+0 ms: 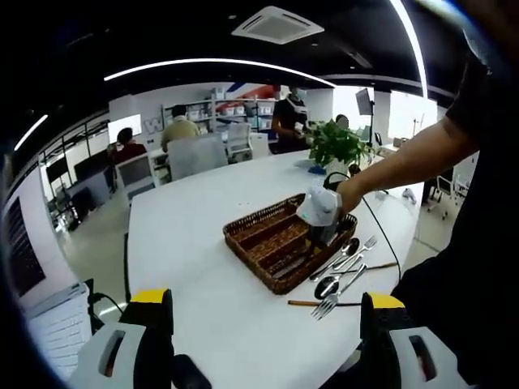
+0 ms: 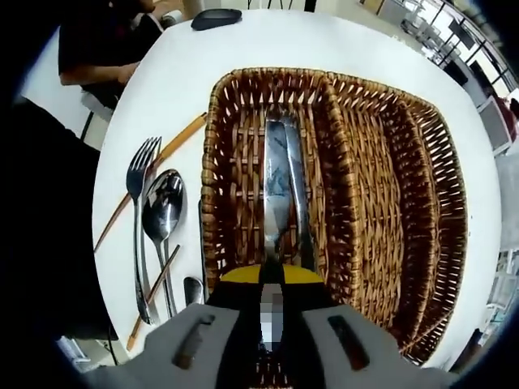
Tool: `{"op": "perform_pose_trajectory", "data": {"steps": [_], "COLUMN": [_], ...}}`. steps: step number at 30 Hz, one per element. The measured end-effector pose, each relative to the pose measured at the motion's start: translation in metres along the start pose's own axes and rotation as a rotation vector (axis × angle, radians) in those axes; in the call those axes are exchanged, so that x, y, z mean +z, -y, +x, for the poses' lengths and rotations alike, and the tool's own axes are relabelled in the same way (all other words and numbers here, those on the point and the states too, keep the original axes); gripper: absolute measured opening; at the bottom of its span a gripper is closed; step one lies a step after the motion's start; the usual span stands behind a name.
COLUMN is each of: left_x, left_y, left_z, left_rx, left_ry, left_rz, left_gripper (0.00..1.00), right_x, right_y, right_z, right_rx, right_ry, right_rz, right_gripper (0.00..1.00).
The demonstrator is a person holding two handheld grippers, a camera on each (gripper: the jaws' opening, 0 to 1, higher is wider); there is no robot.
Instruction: Arrange the knives, forks, and spoons in their matching storage slots by inserting each utensil handle-first until every utensil is classified and aligned in the correct compartment
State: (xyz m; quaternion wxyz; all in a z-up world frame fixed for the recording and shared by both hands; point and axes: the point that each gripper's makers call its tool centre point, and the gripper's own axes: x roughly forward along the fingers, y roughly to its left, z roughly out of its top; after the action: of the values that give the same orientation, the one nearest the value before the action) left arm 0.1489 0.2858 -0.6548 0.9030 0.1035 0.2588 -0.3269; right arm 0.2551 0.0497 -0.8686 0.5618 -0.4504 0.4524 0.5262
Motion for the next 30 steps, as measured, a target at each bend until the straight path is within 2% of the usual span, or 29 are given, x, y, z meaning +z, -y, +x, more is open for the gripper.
{"op": "perform_pose_trajectory", "data": {"steps": [6,8,11,14,16,23,26,30], "left_x": [0.002,0.004,0.007,0.014,0.017,0.031,0.048,0.054], "left_y": [-0.002,-0.001,-0.001,-0.002,-0.003,0.009,0.027,0.034], "left_z": [0.002,0.003,0.005,0.008,0.011,0.022,0.027,0.029], "left_rx": [-0.004,-0.007,-0.019,-0.026,-0.027,-0.055,-0.114,-0.122], "left_ry": [0.004,0.004,0.002,0.011,0.018,0.037,0.100,0.108], "left_rz": [0.005,0.008,0.024,0.039,0.046,0.074,0.091,0.094], "left_gripper": [1.00,1.00,1.00,1.00,1.00,1.00,1.00,1.00], "right_x": [-0.001,0.001,0.009,0.008,0.009,0.006,-0.001,-0.012], "right_y": [0.002,0.000,0.011,0.010,0.014,0.017,0.012,0.002], "right_z": [0.002,-0.003,-0.011,-0.022,-0.029,-0.073,-0.096,-0.120], "right_rx": [0.019,0.025,-0.039,-0.037,-0.063,-0.149,-0.179,-0.224], "right_ry": [0.012,0.049,0.146,0.167,0.190,0.278,0.331,0.396], "right_rz": [0.011,0.044,0.022,0.051,0.050,0.080,0.135,0.208], "right_gripper": [0.05,0.05,0.14,0.17,0.17,0.28,0.31,0.36]}}
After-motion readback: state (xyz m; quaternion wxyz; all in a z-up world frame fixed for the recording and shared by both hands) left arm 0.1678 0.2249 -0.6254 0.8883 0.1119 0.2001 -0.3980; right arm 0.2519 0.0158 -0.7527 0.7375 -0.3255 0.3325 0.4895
